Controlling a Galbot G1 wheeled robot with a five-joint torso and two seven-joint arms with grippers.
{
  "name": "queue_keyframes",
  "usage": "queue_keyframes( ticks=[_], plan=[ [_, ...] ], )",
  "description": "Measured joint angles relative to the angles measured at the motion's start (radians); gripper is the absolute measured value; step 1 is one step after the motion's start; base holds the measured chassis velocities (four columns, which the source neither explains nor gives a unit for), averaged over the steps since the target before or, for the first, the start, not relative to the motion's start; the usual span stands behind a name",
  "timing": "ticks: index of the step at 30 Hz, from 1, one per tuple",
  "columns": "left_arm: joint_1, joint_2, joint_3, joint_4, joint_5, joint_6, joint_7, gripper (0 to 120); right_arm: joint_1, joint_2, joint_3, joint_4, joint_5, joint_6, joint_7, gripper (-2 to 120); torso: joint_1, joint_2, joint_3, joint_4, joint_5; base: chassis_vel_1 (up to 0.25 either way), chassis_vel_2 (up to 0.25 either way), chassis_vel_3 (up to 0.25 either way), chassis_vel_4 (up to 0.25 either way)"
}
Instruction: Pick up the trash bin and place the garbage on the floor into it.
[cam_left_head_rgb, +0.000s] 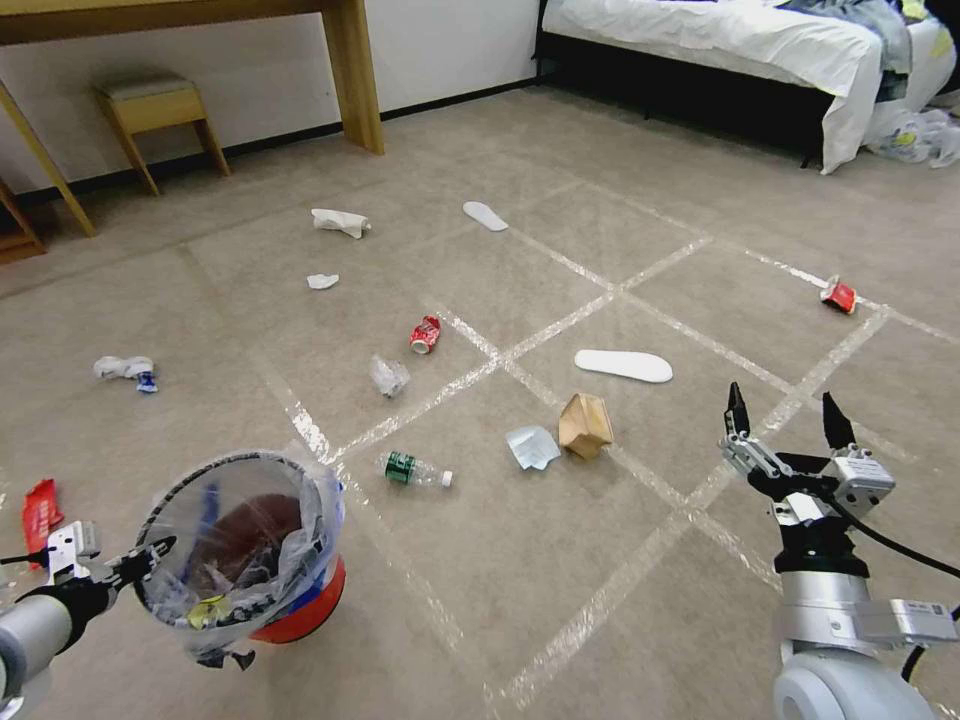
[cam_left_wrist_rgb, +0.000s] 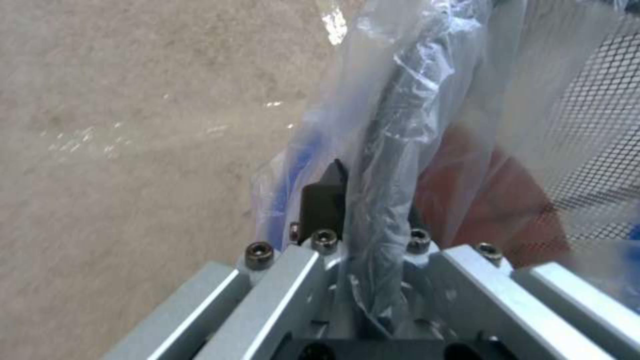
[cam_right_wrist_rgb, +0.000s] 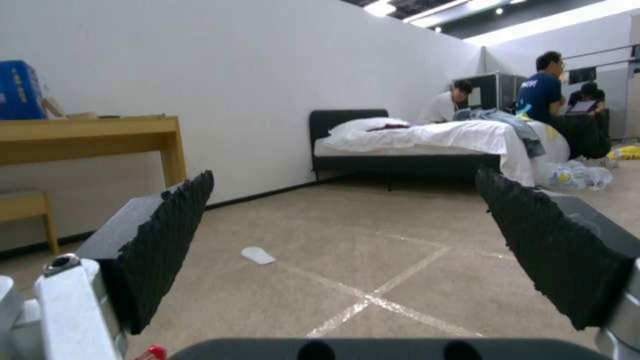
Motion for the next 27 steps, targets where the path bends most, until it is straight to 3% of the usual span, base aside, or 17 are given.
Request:
queue_keyframes(
  ticks=[10, 27],
  plan=[
    [-0.008, 0.000, 0.003, 0.005, 0.001, 0.000, -0.001, 1, 0.012, -0.002, -0.002, -0.007, 0.004, 0.002, 0.000, 100, 0.000, 0.000, 0.000, -0.0002, -0.0005, -0.131, 0.136, 0.120, -0.124],
    [-0.024, 0.000, 0.008, 0.017, 0.004, 0.000, -0.002, 1, 0.024, -0.003, -0.002, -0.019, 0.010, 0.006, -0.002, 100, 0.000, 0.000, 0.000, -0.0001, -0.0001, -0.004, 0.002, 0.002, -0.005]
  ],
)
